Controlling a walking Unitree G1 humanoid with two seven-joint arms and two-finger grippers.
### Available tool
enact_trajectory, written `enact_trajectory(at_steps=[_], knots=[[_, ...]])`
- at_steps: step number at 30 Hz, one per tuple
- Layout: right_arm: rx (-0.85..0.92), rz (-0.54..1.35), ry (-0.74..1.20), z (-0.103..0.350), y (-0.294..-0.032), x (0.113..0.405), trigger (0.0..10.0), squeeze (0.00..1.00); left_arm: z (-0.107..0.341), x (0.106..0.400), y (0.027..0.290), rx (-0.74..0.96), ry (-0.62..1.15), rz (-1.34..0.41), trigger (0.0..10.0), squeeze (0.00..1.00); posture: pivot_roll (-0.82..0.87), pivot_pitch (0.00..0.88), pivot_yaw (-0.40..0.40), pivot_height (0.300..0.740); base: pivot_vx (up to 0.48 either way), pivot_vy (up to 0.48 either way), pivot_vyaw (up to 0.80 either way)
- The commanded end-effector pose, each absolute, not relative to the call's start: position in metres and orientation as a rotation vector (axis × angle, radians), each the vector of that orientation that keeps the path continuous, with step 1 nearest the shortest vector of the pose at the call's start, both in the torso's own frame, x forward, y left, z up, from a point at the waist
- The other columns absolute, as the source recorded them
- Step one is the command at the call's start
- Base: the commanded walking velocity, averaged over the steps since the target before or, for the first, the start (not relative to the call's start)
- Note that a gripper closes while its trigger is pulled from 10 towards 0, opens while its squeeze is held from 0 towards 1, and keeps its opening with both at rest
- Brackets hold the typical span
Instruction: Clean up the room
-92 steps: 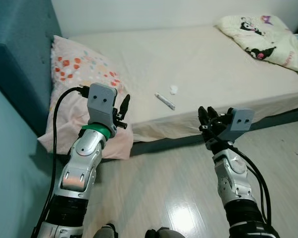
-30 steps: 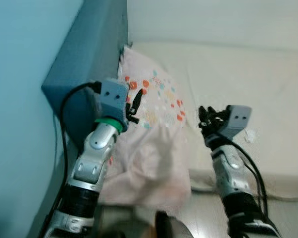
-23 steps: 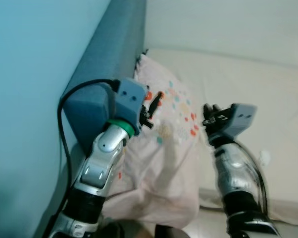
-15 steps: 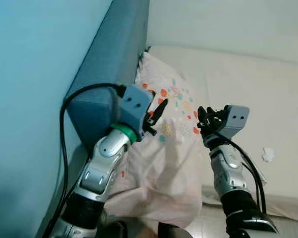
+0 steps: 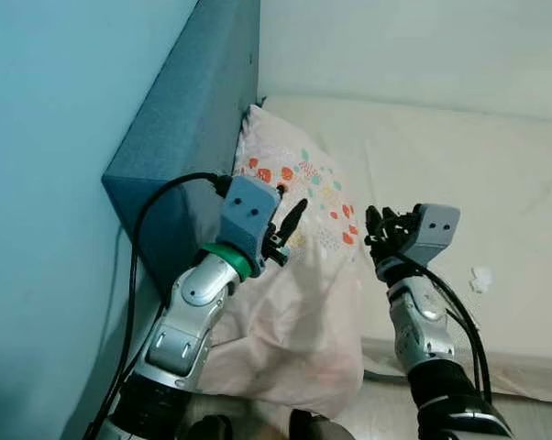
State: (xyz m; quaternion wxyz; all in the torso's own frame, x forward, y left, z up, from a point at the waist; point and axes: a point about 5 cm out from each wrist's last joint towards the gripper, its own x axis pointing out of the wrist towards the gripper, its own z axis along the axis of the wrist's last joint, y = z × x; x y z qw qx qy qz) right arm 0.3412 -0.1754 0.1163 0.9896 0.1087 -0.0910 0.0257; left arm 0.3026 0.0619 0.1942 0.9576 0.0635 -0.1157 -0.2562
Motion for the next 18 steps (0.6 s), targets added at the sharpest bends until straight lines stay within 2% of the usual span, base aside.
enact_trajectory(at_steps=[1, 4, 6, 11, 17, 18], knots=[[0.218, 0.053, -0.169, 0.111, -0.176, 0.339, 10.0, 0.0, 0.192, 0.303, 0.062, 0.141, -0.217, -0.514, 10.0, 0.0, 0.1, 0.094, 0.01, 0.74, 0.0, 0.0, 0.0], [0.218, 0.056, -0.168, 0.111, -0.175, 0.339, 10.0, 0.0, 0.188, 0.307, 0.069, 0.156, -0.21, -0.467, 10.0, 0.0, 0.1, 0.099, 0.004, 0.74, 0.0, 0.0, 0.0], [0.22, 0.059, -0.164, 0.11, -0.175, 0.34, 10.0, 0.0, 0.183, 0.314, 0.081, 0.166, -0.191, -0.397, 10.0, 0.0, 0.09, 0.102, 0.002, 0.74, 0.0, -0.33, 0.0], [0.222, 0.065, -0.153, 0.11, -0.174, 0.341, 10.0, 0.0, 0.182, 0.317, 0.088, 0.163, -0.179, -0.354, 10.0, 0.0, 0.1, 0.111, -0.013, 0.74, 0.0, -0.405, 0.0], [0.241, 0.07, -0.158, 0.112, -0.172, 0.343, 10.0, 0.0, 0.183, 0.315, 0.085, 0.148, -0.178, -0.349, 10.0, 0.0, 0.1, 0.129, -0.016, 0.74, 0.0, -0.412, 0.0], [0.242, 0.078, -0.164, 0.113, -0.17, 0.343, 10.0, 0.0, 0.183, 0.315, 0.083, 0.15, -0.179, -0.35, 10.0, 0.0, 0.11, 0.111, -0.005, 0.74, 0.0, -0.345, 0.0]])
